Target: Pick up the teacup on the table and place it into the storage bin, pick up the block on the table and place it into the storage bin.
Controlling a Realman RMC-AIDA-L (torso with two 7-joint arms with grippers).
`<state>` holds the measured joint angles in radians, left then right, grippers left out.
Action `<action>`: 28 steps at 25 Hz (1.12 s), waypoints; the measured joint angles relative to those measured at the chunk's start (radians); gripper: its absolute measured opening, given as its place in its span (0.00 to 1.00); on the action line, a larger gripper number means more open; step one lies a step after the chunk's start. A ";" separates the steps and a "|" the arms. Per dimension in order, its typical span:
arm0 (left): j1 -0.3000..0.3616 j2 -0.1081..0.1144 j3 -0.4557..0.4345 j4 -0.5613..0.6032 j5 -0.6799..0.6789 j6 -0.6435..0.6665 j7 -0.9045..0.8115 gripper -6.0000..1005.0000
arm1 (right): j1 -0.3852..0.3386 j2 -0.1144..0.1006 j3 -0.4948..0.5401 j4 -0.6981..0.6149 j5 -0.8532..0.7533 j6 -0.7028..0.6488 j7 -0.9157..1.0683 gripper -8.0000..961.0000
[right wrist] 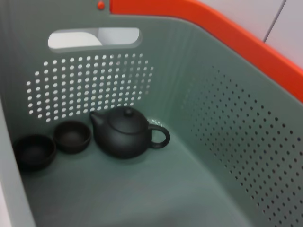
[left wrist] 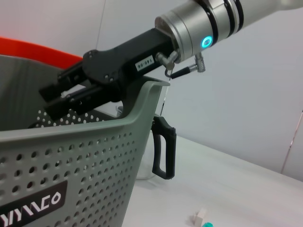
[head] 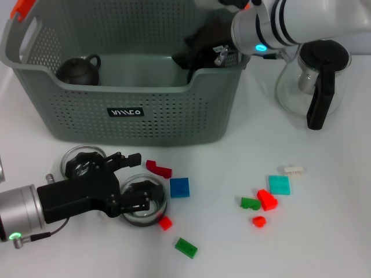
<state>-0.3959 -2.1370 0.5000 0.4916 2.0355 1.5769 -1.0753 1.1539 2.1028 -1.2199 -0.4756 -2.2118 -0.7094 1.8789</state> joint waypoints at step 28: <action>0.028 -0.001 0.070 0.335 0.125 0.333 -0.084 0.89 | -0.777 -0.003 0.006 -0.858 0.521 -0.917 -0.218 0.85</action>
<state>-0.3679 -2.1382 0.5697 0.8270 2.1604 1.9100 -1.1598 0.3772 2.0999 -1.2134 -1.3340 -1.6908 -1.6260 1.6610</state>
